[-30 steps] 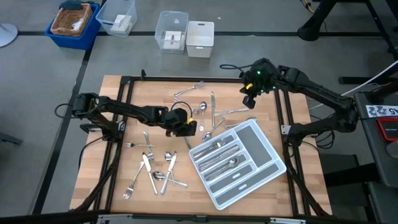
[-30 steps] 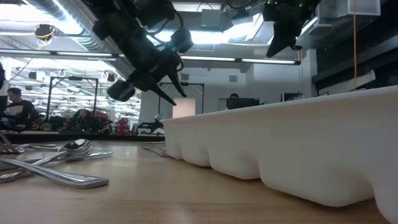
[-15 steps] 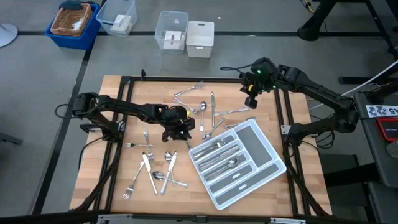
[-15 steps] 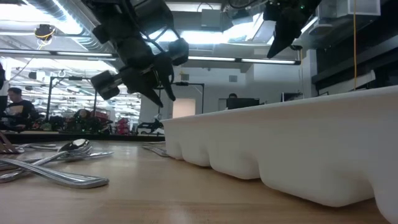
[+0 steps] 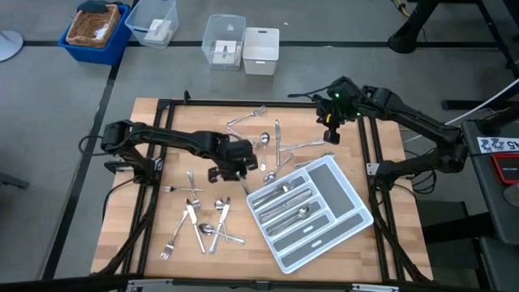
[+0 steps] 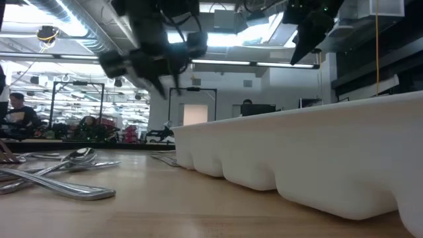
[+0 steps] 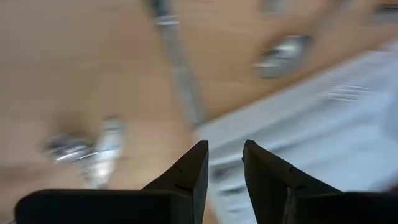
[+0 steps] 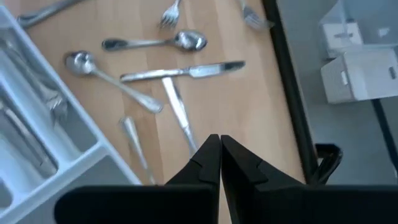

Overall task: Sort silverware
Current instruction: Put the silver table knife into the silverware tray

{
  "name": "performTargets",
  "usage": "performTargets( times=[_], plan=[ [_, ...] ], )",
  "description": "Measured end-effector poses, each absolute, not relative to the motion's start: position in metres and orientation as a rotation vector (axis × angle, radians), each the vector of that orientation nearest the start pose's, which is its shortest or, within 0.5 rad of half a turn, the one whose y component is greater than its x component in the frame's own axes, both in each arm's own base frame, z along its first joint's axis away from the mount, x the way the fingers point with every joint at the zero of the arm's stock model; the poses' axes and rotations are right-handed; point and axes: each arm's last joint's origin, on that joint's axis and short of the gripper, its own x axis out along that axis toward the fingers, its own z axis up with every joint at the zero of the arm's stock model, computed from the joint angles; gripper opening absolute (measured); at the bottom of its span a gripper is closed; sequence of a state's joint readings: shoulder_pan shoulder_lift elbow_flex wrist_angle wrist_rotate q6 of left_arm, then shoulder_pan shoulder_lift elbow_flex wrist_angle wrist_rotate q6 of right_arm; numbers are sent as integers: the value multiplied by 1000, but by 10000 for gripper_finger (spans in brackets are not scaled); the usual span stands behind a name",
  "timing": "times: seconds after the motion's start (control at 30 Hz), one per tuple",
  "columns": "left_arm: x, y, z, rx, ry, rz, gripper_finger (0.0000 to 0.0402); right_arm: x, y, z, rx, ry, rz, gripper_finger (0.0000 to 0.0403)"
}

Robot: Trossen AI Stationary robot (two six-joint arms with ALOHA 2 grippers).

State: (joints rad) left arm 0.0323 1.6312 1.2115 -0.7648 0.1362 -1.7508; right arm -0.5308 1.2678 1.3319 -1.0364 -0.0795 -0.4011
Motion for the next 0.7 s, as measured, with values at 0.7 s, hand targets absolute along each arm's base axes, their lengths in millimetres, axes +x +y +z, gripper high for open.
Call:
performTargets(
  times=[0.7],
  plan=[
    [354,8,157,-1485,888,1331,88,207,-119,353,-81,963,-227,14]
  ],
)
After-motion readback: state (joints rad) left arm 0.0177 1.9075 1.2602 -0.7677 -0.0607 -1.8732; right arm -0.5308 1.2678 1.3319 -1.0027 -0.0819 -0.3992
